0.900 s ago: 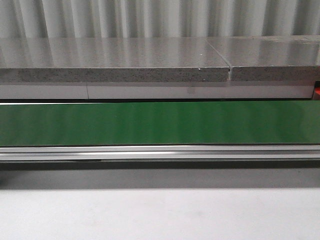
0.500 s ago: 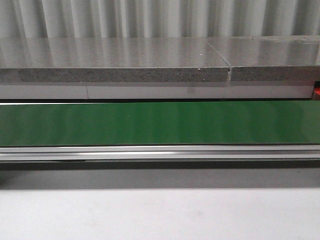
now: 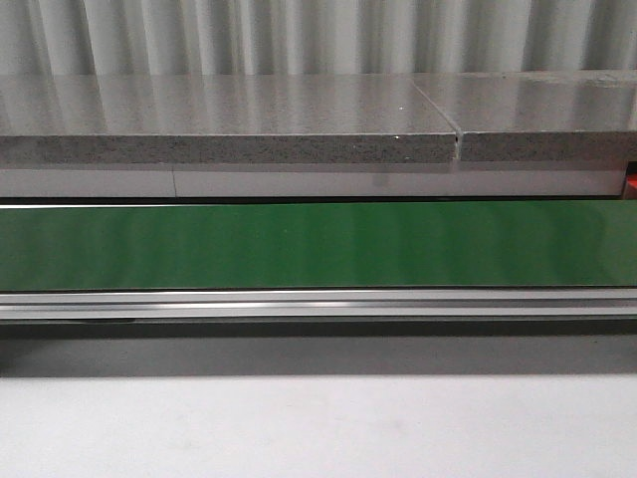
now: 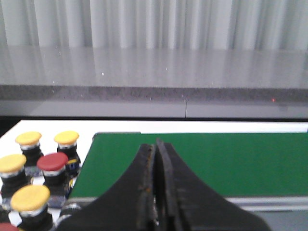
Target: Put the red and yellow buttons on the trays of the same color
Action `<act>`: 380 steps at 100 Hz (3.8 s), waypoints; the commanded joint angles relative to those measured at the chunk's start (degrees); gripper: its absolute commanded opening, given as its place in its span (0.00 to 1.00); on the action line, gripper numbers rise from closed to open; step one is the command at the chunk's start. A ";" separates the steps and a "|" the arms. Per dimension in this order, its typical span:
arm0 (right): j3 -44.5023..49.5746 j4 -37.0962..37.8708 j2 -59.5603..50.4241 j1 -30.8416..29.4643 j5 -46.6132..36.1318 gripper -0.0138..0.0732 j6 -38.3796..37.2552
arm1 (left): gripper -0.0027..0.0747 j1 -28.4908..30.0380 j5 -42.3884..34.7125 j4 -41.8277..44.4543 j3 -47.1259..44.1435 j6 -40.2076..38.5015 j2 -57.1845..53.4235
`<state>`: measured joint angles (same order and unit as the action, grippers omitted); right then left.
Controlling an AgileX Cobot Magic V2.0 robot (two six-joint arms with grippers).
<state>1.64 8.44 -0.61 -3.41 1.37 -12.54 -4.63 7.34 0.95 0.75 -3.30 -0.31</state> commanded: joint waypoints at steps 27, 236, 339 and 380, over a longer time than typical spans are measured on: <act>-1.08 0.46 -1.05 -0.35 -4.50 0.08 0.38 | 0.01 -0.06 17.98 -0.04 20.34 -0.21 4.46; -1.08 0.46 -1.05 -0.35 -4.50 0.08 0.38 | 0.64 22.20 44.19 -3.17 65.88 -7.83 78.45; -1.08 0.46 -1.05 -0.35 -4.50 0.08 0.38 | 0.64 26.47 55.74 -11.19 80.88 -10.49 102.85; -1.08 0.46 -1.05 -0.35 -4.50 0.08 0.38 | 0.64 26.47 58.18 -11.66 83.72 -10.49 107.66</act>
<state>1.64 8.44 -0.61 -3.41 1.37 -12.57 21.79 64.71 -9.53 82.75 -13.32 109.26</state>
